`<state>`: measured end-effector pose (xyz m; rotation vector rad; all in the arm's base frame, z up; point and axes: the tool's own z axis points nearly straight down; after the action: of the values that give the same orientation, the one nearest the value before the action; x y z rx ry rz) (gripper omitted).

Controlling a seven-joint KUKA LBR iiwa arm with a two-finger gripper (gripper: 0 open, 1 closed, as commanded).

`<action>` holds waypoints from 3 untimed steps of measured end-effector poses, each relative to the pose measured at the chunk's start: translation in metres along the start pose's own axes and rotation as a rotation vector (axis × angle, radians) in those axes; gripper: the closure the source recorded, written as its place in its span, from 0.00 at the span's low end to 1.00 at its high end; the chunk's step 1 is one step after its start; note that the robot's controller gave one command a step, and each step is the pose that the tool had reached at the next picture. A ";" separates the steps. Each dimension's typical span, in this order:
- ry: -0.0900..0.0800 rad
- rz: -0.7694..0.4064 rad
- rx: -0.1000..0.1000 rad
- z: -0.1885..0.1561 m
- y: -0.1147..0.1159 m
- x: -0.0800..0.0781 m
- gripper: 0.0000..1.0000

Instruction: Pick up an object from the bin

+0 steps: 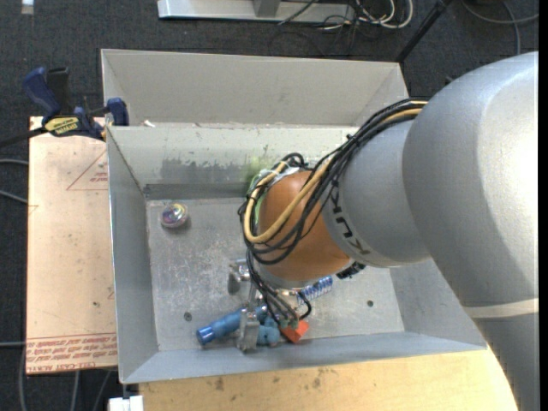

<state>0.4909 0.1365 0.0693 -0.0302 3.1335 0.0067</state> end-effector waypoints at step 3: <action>0.004 0.002 0.002 -0.077 0.002 -0.001 1.00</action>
Offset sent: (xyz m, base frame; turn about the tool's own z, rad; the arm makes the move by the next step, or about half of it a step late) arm 0.0000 0.0000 0.0000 0.0000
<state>0.4911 0.1377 0.1460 -0.0278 3.1377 0.0040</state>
